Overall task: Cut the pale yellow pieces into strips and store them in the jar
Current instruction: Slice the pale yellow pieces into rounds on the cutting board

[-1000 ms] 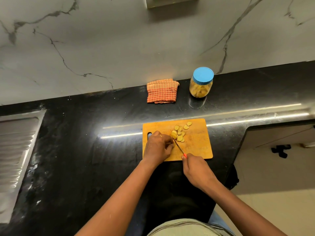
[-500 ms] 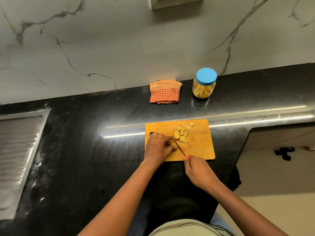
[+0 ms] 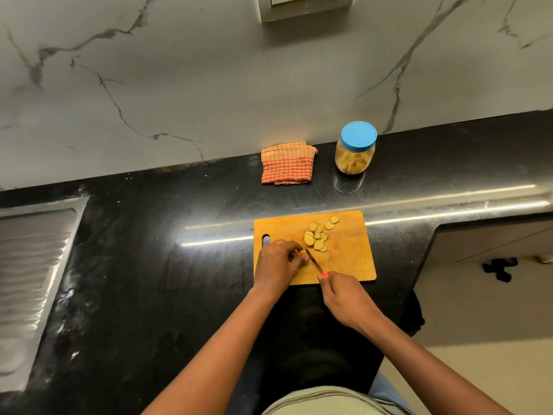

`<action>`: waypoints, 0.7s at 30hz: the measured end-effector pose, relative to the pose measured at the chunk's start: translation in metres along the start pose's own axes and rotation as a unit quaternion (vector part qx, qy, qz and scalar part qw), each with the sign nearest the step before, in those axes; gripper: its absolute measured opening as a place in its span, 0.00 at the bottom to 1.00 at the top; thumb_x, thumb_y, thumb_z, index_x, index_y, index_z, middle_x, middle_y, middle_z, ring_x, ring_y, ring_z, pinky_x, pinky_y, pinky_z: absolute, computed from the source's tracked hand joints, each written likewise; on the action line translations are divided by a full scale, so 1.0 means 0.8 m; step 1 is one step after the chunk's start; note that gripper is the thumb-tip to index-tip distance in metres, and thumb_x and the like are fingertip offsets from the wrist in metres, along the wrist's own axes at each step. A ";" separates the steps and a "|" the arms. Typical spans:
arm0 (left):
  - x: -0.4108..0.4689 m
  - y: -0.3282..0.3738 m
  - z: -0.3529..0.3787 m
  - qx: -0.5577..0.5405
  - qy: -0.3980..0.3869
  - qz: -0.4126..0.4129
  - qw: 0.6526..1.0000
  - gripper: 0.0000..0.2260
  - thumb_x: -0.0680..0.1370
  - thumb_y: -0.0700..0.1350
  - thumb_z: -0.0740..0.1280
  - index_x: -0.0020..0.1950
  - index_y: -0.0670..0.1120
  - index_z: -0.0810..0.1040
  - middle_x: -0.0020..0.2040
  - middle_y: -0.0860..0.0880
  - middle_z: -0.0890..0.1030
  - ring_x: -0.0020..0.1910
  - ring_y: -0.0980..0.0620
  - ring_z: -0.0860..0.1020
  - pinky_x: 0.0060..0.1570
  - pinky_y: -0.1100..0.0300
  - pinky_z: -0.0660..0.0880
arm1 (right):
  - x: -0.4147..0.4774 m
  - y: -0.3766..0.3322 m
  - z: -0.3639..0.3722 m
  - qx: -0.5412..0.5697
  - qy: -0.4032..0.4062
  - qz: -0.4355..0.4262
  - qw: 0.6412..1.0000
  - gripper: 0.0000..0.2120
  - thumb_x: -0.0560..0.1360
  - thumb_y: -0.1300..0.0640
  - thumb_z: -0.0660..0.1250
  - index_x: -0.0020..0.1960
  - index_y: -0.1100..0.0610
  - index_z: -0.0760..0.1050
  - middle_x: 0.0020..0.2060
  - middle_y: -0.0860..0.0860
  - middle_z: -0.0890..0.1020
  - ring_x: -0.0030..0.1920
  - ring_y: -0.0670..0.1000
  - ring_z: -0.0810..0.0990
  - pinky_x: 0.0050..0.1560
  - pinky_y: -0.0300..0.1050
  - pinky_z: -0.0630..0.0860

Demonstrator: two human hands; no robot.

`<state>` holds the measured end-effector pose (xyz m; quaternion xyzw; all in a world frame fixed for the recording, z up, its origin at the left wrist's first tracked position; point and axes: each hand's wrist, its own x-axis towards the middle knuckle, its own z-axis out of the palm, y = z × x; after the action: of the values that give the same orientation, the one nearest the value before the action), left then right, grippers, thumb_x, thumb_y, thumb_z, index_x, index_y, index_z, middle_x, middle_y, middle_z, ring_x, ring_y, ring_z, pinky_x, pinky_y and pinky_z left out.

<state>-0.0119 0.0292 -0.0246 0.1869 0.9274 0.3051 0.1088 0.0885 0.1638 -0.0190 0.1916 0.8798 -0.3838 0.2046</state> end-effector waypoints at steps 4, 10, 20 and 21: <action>-0.006 0.000 0.002 -0.006 0.002 0.014 1.000 0.10 0.75 0.45 0.73 0.55 0.46 0.84 0.48 0.49 0.84 0.44 0.56 0.80 0.49 0.61 0.78 | 0.003 0.000 0.002 0.000 0.001 -0.007 1.000 0.16 0.83 0.47 0.54 0.43 0.53 0.73 0.35 0.50 0.78 0.33 0.47 0.76 0.32 0.41 0.70; -0.008 0.003 0.000 -0.052 0.000 -0.050 0.997 0.11 0.73 0.43 0.75 0.55 0.45 0.84 0.49 0.51 0.85 0.42 0.62 0.78 0.45 0.78 0.71 | 0.000 0.000 0.008 -0.008 0.008 -0.016 1.000 0.17 0.83 0.46 0.53 0.42 0.52 0.72 0.33 0.49 0.78 0.31 0.47 0.75 0.31 0.41 0.69; 0.005 0.004 -0.006 -0.092 -0.036 -0.103 0.990 0.06 0.71 0.43 0.77 0.46 0.46 0.84 0.36 0.54 0.83 0.29 0.56 0.80 0.37 0.64 0.80 | -0.008 0.005 0.013 -0.042 0.030 -0.031 0.998 0.15 0.83 0.45 0.52 0.46 0.52 0.72 0.33 0.48 0.77 0.32 0.47 0.76 0.31 0.39 0.67; 0.006 0.005 -0.006 -0.088 -0.040 -0.099 0.990 0.05 0.71 0.43 0.77 0.46 0.46 0.84 0.36 0.54 0.83 0.29 0.56 0.80 0.37 0.65 0.80 | -0.009 0.005 0.013 -0.043 0.031 -0.031 0.998 0.15 0.83 0.45 0.52 0.46 0.52 0.72 0.33 0.48 0.77 0.32 0.47 0.76 0.31 0.39 0.67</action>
<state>-0.0164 0.0313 -0.0190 0.0957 0.9058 0.3657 0.1911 0.0989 0.1571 -0.0244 0.1670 0.9070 -0.3458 0.1728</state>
